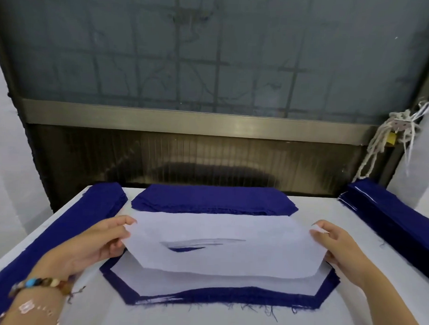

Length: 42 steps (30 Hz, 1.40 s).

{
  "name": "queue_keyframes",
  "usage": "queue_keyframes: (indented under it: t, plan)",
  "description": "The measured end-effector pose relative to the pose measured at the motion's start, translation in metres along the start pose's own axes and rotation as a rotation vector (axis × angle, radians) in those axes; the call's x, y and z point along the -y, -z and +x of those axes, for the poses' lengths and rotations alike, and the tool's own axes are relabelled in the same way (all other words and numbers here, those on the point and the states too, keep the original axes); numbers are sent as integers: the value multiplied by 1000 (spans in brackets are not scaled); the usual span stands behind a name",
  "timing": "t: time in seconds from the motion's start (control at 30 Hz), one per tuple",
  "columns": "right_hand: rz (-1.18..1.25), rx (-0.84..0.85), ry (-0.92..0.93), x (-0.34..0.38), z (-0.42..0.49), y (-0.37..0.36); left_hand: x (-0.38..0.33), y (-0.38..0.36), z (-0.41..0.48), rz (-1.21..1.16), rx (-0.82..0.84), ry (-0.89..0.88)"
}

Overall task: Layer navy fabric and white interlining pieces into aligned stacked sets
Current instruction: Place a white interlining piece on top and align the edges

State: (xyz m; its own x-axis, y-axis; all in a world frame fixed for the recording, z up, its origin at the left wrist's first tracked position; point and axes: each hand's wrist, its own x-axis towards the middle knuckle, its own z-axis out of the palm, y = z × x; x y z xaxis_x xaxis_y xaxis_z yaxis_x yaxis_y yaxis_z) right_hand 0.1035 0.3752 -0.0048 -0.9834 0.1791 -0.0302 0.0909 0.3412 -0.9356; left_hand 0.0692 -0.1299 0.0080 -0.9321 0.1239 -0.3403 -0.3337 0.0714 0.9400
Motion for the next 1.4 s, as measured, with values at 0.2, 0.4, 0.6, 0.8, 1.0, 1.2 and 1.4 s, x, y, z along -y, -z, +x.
queue_keyframes:
  t: [0.2, 0.4, 0.6, 0.8, 1.0, 1.2, 1.4]
  plan:
    - [-284, 36, 99, -4, -2, -10, 0, -19, -4, 452, 60, -2]
    - [-388, 5, 127, -9, 4, -8, 0, -21, -2, 654, -1, -91]
    - [-405, -31, 118, -15, 8, -5, -3, -22, -4, 717, -115, -84]
    - [-350, 45, 106, -10, 6, 2, -3, -14, -11, 733, 7, -148]
    - [-374, 132, 12, -13, 4, 12, -3, -15, -8, 663, -49, -170]
    - [-489, 63, 36, -22, 10, 11, 3, -14, 1, 778, -54, -196]
    - [-493, 29, 82, -21, 10, 11, 3, -15, 2, 825, -77, -237]
